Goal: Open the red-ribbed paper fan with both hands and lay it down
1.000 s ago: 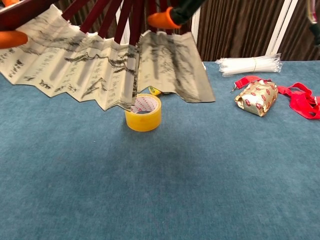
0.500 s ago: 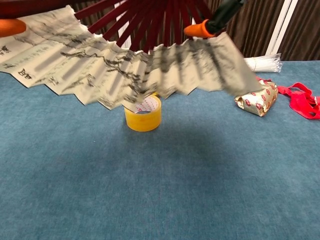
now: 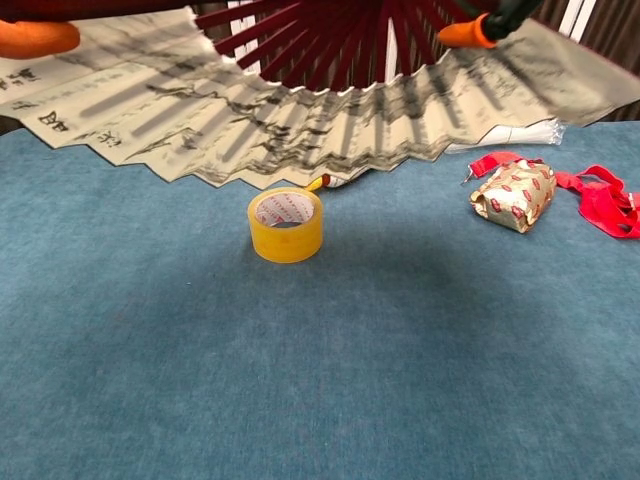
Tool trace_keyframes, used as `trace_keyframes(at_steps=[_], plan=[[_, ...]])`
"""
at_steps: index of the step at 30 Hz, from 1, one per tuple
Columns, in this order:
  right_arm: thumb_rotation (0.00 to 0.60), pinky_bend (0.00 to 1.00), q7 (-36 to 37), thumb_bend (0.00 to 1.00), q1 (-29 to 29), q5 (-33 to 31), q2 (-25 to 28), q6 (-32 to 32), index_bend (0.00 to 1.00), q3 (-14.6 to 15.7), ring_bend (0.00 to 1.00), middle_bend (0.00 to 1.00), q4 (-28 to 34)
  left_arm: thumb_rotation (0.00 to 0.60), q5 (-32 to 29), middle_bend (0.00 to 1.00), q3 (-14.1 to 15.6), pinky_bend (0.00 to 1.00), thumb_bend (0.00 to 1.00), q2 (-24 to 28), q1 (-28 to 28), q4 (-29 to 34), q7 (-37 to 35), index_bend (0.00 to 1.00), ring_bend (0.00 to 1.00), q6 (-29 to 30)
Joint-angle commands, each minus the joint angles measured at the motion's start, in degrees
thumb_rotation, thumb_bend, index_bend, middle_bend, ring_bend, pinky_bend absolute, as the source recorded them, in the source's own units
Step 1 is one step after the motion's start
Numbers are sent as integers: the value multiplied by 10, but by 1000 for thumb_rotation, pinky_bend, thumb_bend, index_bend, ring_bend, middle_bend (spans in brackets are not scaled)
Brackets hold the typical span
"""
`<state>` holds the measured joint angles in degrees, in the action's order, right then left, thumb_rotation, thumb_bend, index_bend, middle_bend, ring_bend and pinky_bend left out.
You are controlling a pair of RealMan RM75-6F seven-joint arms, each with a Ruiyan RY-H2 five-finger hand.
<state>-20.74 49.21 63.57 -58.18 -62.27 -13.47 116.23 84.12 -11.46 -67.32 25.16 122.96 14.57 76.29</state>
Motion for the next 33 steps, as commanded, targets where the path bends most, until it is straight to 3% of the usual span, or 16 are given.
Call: trace_keyframes(at_steps=[1,19,23,27,30,33], plan=[[600,213,1,397,-7,4,9,-4,735,2,223,138,-9,600,9,218,-3,98,478,-11,6,1,32,620,0,5],[600,213,15,399,-44,30,20,-15,716,12,223,138,-58,600,44,217,-8,98,466,-122,46,-23,204,560,0,9],[600,213,-5,398,-50,16,7,-30,502,11,224,138,-69,600,42,204,-14,98,430,-159,62,-32,227,502,0,1],[600,213,-41,313,-53,-20,-3,-38,261,11,223,137,-72,600,37,156,-28,98,342,-196,84,-48,247,337,0,-10],[600,213,-71,225,-52,-40,-8,-41,159,14,222,137,-76,600,34,107,-36,98,321,-216,96,-58,264,200,0,-14],[600,213,-116,207,-51,-65,-13,-50,132,18,222,137,-84,600,35,84,-52,98,321,-236,112,-65,296,154,0,-15]])
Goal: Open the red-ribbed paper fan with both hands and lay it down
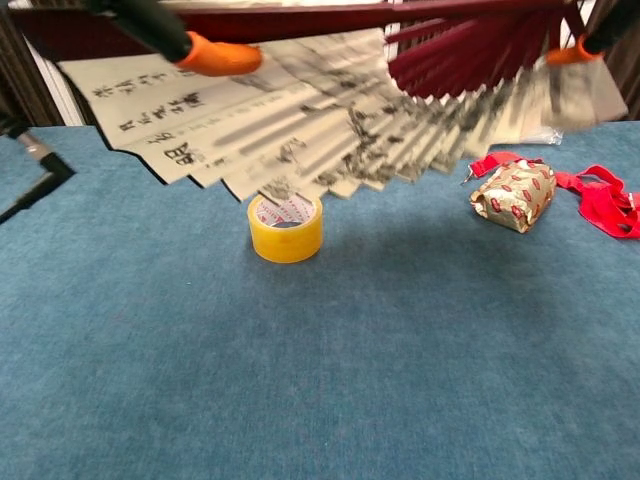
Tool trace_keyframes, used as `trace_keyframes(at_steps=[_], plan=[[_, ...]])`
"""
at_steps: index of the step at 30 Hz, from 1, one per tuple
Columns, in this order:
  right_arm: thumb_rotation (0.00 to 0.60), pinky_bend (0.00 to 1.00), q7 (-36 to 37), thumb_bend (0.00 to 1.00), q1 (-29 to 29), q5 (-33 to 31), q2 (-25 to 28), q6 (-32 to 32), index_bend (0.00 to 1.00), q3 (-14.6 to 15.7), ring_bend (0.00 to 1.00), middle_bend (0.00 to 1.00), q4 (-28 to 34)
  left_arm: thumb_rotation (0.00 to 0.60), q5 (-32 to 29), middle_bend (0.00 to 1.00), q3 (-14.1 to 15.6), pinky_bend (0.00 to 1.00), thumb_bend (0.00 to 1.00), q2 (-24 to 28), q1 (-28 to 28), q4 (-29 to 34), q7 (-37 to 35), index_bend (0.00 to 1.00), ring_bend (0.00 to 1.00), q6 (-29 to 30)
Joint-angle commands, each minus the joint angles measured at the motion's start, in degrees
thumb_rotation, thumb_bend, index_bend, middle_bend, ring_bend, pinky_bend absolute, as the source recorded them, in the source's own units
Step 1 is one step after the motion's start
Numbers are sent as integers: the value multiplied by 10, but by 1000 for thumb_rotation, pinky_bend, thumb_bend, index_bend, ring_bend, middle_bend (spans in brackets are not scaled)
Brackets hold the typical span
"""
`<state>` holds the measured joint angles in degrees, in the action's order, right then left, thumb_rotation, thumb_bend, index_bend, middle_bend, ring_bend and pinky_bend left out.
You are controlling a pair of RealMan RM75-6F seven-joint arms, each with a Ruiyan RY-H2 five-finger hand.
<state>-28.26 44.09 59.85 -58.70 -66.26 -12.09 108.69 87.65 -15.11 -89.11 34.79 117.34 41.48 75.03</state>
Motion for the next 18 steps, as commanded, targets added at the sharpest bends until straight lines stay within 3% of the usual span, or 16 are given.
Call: trace_keyframes(at_steps=[1,8,14,18], plan=[[600,213,-45,207,0,-35,-10,-12,130,4,222,137,-9,600,0,79,-19,98,321,-22,18,-10,36,153,0,-2],[600,175,-59,207,-2,-101,2,24,111,15,215,137,-1,600,-12,30,-33,95,321,-23,32,-7,117,147,0,-5],[600,167,-253,206,18,-118,28,5,109,75,215,137,-34,600,-1,22,-40,95,321,-15,32,1,151,138,0,11],[600,167,-320,206,21,-165,34,-7,109,91,215,137,-33,600,7,22,-42,94,320,-3,29,16,163,138,0,17]])
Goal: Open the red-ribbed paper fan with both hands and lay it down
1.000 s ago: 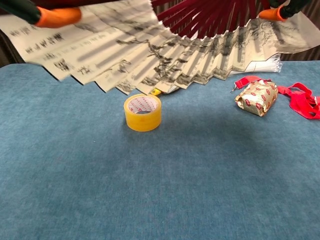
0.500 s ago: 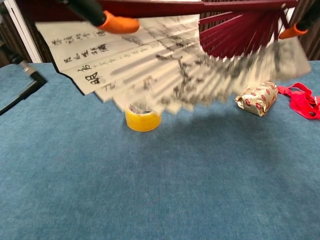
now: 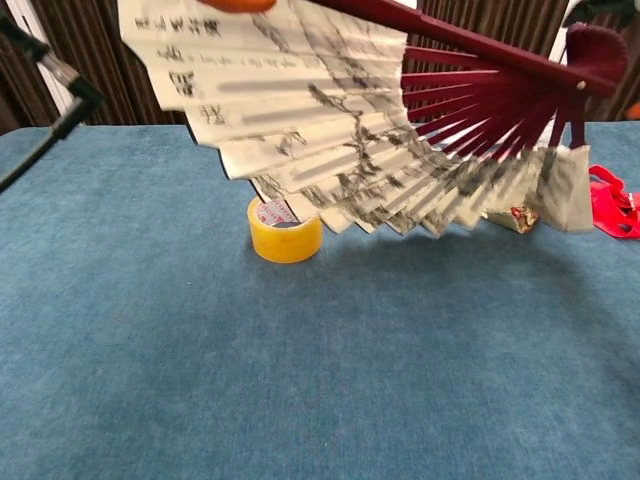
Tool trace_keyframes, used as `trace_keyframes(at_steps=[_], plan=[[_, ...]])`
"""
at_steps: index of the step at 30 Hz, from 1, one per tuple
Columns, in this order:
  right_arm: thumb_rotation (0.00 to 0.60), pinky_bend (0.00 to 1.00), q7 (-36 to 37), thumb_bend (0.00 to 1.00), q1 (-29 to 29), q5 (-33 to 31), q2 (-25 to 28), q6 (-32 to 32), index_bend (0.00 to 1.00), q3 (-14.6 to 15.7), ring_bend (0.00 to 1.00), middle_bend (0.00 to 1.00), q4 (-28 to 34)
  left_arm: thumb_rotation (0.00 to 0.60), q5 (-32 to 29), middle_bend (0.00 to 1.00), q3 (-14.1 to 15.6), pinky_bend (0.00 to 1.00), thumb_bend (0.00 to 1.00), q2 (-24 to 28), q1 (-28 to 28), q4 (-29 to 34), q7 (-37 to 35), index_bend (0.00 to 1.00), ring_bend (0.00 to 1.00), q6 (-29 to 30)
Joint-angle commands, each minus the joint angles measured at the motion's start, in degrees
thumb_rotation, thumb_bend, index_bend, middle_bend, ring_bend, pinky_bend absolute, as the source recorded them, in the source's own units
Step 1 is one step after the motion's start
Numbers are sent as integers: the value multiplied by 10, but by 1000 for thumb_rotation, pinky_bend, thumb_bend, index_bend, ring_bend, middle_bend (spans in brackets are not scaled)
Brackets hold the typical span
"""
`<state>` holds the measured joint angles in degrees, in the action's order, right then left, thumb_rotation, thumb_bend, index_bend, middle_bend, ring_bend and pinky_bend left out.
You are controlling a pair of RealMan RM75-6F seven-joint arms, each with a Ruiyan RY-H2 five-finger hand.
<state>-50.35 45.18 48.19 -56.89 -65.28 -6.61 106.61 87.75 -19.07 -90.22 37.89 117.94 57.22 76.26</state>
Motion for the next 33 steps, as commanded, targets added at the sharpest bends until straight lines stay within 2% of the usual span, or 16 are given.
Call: trace_keyframes(at_steps=[1,7,12,17,20,22,25,28,33], plan=[[600,167,-97,206,7,-62,16,-17,108,36,215,137,-11,600,8,22,-5,94,320,14,-3,15,6,138,0,8],[600,167,-77,206,-13,-70,26,-3,109,54,215,136,-22,600,8,23,-17,95,320,49,-15,39,10,136,0,23],[600,167,-70,205,-22,-66,54,34,109,81,215,137,15,600,-8,27,-17,96,319,86,-34,51,-18,133,0,30],[600,167,56,205,-49,-23,93,67,109,62,215,136,94,600,-29,30,0,97,319,148,-71,73,-32,133,0,39],[600,167,180,205,-79,49,119,60,109,31,215,137,149,600,-44,31,25,97,319,215,-118,110,3,127,0,63],[600,167,223,205,-96,95,129,43,109,21,215,137,167,600,-50,30,45,97,319,244,-145,128,4,121,0,77],[600,167,264,206,-130,170,138,-5,109,18,215,137,190,600,-46,29,84,97,319,284,-193,145,-35,118,0,102],[600,167,267,205,-163,238,133,-48,109,33,215,136,195,600,-2,28,121,97,319,310,-239,116,-110,117,0,136],[600,167,276,206,-229,328,104,-120,109,69,215,137,176,600,74,29,168,97,319,319,-296,-2,-242,117,0,197]])
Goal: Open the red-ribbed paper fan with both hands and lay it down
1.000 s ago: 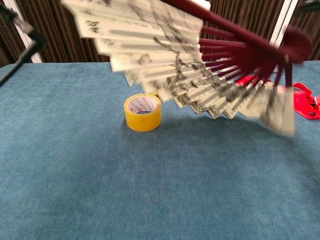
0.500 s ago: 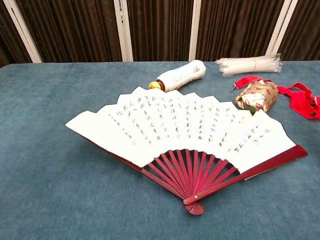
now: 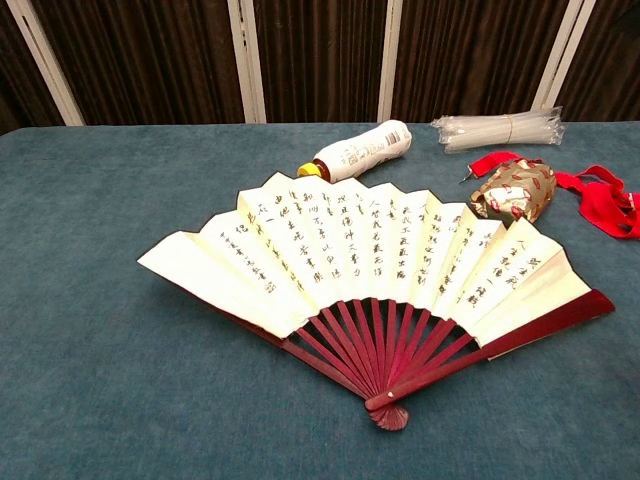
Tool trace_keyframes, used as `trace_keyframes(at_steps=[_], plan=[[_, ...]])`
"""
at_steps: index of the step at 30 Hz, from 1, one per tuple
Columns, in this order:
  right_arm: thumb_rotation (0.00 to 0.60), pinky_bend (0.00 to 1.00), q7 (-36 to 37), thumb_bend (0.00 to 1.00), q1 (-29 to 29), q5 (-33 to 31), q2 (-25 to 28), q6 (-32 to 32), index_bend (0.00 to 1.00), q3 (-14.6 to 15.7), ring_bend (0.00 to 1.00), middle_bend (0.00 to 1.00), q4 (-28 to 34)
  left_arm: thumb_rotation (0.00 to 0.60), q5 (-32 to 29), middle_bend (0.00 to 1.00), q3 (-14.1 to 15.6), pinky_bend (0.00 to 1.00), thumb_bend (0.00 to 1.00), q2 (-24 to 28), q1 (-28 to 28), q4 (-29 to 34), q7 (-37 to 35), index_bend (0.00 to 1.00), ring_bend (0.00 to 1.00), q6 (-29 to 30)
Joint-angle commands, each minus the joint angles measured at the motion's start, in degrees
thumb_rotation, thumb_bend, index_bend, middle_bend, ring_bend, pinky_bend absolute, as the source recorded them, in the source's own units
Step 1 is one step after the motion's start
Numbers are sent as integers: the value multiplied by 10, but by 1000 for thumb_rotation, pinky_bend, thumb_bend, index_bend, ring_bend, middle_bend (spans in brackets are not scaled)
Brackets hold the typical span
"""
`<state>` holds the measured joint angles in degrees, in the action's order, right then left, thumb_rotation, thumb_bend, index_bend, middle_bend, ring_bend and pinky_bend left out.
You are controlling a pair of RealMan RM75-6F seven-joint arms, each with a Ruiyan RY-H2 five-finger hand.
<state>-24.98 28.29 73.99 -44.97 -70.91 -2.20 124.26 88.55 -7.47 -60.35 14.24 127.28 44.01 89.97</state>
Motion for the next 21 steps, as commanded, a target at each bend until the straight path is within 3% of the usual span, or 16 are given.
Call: trace_keyframes(at_steps=[1,5,9,14,21], plan=[[600,167,29,206,-72,84,-21,-79,108,30,215,137,-7,600,70,29,59,97,319,20,-68,-114,-126,117,0,67],[600,167,49,206,-126,147,-52,-143,109,54,215,137,-60,600,72,29,79,97,319,9,-101,-190,-211,116,0,98],[600,167,52,206,-161,165,-76,-179,109,68,215,137,-99,600,69,29,85,97,319,-14,-118,-250,-277,115,0,116],[600,167,91,205,-200,132,-122,-213,109,60,209,134,-164,600,47,29,81,97,319,-43,-127,-326,-342,114,0,115],[600,167,142,206,-230,54,-164,-219,109,34,144,102,-246,600,38,29,80,97,319,-40,-120,-352,-375,128,0,84]])
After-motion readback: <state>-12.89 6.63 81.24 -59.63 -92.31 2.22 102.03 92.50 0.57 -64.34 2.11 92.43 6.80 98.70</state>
